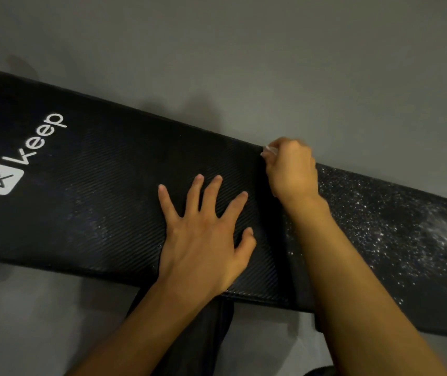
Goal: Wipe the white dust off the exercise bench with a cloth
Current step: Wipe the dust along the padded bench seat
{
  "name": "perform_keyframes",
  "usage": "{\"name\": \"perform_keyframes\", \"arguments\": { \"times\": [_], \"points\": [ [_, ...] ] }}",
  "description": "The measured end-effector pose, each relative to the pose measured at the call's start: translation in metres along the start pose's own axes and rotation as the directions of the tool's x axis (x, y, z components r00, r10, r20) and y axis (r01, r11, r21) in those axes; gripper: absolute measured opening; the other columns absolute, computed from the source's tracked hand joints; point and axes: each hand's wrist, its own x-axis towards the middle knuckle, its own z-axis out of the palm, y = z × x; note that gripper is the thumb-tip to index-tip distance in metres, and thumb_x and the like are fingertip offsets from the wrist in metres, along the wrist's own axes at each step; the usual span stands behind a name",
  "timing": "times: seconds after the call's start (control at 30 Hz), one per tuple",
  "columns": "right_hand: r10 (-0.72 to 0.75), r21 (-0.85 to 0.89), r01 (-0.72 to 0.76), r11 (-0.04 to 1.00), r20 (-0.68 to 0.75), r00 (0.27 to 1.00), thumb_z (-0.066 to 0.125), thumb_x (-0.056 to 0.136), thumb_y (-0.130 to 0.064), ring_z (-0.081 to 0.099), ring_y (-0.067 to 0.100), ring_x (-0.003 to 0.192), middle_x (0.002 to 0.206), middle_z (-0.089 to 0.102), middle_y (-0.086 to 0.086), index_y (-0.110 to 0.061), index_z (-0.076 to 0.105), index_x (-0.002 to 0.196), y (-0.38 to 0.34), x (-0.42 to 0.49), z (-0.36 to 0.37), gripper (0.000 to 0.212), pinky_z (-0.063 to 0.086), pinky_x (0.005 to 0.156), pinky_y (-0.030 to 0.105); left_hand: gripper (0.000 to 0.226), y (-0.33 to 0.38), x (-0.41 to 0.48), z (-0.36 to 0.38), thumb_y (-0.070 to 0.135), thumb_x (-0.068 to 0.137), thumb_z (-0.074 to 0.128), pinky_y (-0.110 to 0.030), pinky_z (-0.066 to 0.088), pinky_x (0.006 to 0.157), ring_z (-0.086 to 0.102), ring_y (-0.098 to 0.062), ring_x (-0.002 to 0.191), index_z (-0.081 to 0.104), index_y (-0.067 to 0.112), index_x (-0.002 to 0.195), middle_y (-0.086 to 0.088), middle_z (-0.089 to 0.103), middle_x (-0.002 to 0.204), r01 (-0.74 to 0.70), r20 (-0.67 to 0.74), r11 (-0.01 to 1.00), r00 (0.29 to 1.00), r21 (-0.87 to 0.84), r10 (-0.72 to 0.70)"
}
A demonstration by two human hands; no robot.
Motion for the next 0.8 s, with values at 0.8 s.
{"name": "perform_keyframes", "arguments": {
  "times": [0.8],
  "points": [
    [-0.089,0.167,0.084,0.982,0.021,0.996,0.06,0.097,-0.035,0.065,0.025,0.084,0.105,0.057,-0.004,-0.025,0.058,0.112,0.015,-0.162,-0.024,0.018,0.055,0.069,0.046,0.051,-0.001,0.001,0.0,0.052,0.1,0.03,-0.076,0.008,0.118,0.023,-0.037,0.154,0.049,0.044,0.147,-0.013,0.038,0.161,-0.012,-0.011,0.999,1.0,-0.044,0.012]
  ]
}}
